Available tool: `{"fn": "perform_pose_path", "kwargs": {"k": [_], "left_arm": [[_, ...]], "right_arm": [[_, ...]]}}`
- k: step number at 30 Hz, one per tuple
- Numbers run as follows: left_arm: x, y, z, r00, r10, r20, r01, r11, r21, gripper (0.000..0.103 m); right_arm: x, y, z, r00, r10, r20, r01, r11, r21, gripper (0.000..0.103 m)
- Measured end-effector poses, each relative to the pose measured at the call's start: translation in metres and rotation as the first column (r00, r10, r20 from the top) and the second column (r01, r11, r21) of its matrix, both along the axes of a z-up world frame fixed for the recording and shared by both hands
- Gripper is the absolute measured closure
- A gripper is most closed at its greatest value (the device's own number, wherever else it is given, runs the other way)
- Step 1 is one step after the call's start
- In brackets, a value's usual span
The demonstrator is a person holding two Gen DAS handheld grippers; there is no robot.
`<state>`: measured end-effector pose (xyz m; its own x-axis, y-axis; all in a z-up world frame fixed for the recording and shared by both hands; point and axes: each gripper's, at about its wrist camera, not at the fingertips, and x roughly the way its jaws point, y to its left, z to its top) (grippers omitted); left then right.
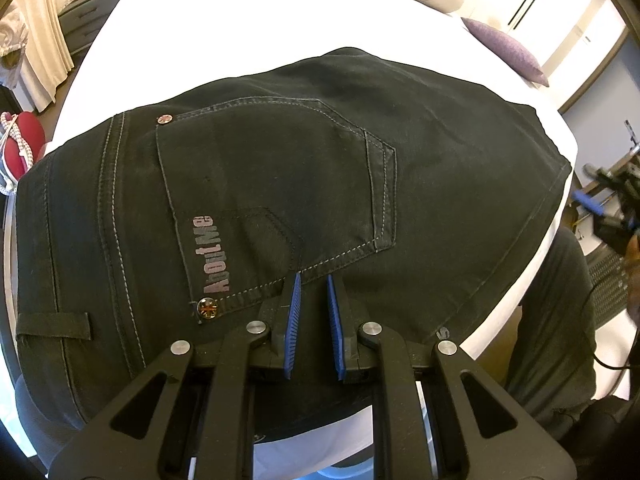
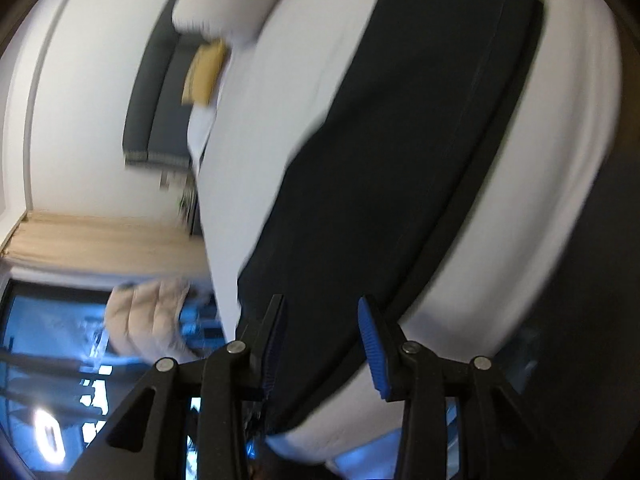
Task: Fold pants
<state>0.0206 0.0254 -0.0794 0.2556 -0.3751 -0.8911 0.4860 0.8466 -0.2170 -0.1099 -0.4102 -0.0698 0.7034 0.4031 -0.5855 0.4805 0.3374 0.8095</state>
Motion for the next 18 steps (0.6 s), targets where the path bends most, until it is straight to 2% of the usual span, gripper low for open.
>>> {"fn": "perform_pose_path", "kwargs": {"k": [4,7,18], "left_arm": [[-0.001,0.000,0.001,1.000,-0.002,0.002,0.002,1.000,0.002,0.090],[-0.002,0.002,0.001,1.000,0.008,0.003,-0.008,1.000,-0.006,0.090],[-0.002,0.002,0.001,1.000,0.015,0.008,-0.015,1.000,-0.008,0.090]], "right_arm": [[0.010,0.027,-0.027,0.998,0.033,-0.046,-0.029,0.995,0.091,0.062],[0.012,0.033,-0.032,0.998,0.035,-0.057,-0.030,0.996,0.086,0.061],[0.032,0.055,-0.050,0.996,0.070,-0.058,-0.060,0.984,0.167,0.060]]}}
